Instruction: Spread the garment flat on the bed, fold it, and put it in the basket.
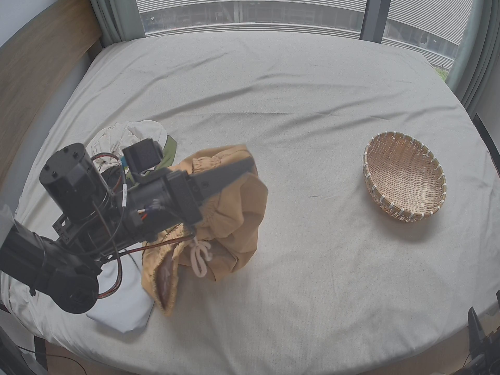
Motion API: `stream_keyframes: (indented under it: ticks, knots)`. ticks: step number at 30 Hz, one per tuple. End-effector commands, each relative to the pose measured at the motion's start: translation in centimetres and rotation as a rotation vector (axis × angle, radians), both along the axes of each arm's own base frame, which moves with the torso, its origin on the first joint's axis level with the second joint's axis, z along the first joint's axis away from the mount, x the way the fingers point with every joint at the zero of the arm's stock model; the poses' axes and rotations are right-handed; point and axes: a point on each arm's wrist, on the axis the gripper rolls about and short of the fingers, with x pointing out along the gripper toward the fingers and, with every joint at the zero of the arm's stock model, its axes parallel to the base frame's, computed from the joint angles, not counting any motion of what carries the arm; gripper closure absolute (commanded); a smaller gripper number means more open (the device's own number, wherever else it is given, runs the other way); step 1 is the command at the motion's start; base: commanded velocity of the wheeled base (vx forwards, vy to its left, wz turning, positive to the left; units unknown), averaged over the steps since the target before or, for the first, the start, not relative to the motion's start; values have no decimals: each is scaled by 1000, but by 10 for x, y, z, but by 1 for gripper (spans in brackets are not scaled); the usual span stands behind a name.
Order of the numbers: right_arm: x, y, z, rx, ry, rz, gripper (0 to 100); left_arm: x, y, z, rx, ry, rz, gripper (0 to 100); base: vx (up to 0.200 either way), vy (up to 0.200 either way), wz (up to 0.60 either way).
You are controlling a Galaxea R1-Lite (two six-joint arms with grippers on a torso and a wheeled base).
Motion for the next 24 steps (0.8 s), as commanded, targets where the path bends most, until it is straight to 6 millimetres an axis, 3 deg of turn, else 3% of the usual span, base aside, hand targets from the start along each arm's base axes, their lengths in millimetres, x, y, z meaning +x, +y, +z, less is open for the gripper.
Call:
stream_keyframes:
  ticks: [1,8,11,19,24]
  knots:
    - [1,0,-5,1,12,1,0,-8,-14,25,-71,-29,-66,100,0,0,0]
    - [1,0,-5,1,12,1,0,-34,-15,66,-171,9,-160,100,0,0,0]
    - [1,0,-5,1,12,1,0,-37,-14,71,-172,28,-167,100,0,0,0]
    - [1,0,-5,2,12,1,0,2,4,7,37,66,27,100,0,0,0]
    - [1,0,-5,1,12,1,0,6,13,-6,80,66,66,100,0,0,0]
